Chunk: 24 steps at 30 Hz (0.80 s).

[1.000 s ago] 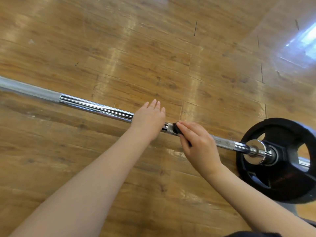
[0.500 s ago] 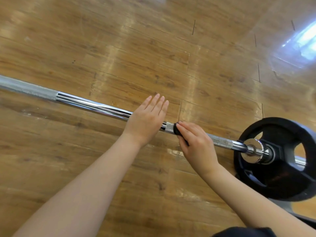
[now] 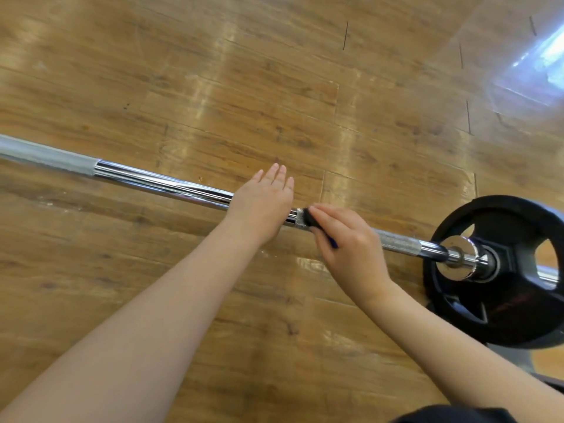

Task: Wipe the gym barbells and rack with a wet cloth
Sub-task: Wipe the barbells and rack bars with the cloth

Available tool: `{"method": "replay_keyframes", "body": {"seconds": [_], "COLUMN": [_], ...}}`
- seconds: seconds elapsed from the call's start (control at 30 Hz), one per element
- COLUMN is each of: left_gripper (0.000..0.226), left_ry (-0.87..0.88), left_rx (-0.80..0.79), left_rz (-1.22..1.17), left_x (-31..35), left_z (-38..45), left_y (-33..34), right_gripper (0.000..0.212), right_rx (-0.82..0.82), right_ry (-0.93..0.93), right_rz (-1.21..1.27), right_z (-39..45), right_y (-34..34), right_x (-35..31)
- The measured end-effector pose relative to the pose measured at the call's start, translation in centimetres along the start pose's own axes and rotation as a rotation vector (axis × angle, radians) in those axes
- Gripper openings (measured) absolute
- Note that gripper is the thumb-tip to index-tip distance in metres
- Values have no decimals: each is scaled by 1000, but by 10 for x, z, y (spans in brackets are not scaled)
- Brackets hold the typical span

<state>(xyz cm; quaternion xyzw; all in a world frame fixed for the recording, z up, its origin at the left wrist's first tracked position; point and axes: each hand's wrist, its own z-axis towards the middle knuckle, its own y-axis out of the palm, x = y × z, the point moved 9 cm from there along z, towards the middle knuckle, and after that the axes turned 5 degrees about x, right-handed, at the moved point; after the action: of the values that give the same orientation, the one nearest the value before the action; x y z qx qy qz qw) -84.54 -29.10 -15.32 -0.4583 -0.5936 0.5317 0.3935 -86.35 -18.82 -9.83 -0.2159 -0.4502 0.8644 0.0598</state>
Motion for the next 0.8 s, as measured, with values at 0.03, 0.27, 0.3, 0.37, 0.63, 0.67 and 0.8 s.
{"method": "replay_keyframes", "body": {"seconds": [0.03, 0.27, 0.3, 0.37, 0.63, 0.67, 0.8], "left_gripper": [58, 63, 62, 58, 47, 47, 47], "left_ry": [-3, 11, 11, 4, 43, 38, 36], "left_rx": [0, 5, -5, -8, 386, 379, 236], "left_rz": [-3, 19, 17, 17, 73, 79, 88], "left_x": [0, 1, 1, 1, 7, 7, 12], "left_z": [-1, -6, -7, -7, -17, -17, -12], "left_y": [-1, -2, 1, 3, -5, -7, -9], "right_gripper": [28, 24, 24, 23, 23, 23, 24], "right_rx": [-23, -58, -51, -34, -60, -47, -24], "right_ry": [-41, -74, -66, -39, -171, -145, -27], "right_rz": [14, -80, -91, -118, -12, -17, -55], "right_z": [3, -23, -24, -23, -4, -9, -26], "right_y": [10, -5, -9, -13, 17, 11, -10], "right_x": [-11, 21, 24, 24, -11, -2, 27]}}
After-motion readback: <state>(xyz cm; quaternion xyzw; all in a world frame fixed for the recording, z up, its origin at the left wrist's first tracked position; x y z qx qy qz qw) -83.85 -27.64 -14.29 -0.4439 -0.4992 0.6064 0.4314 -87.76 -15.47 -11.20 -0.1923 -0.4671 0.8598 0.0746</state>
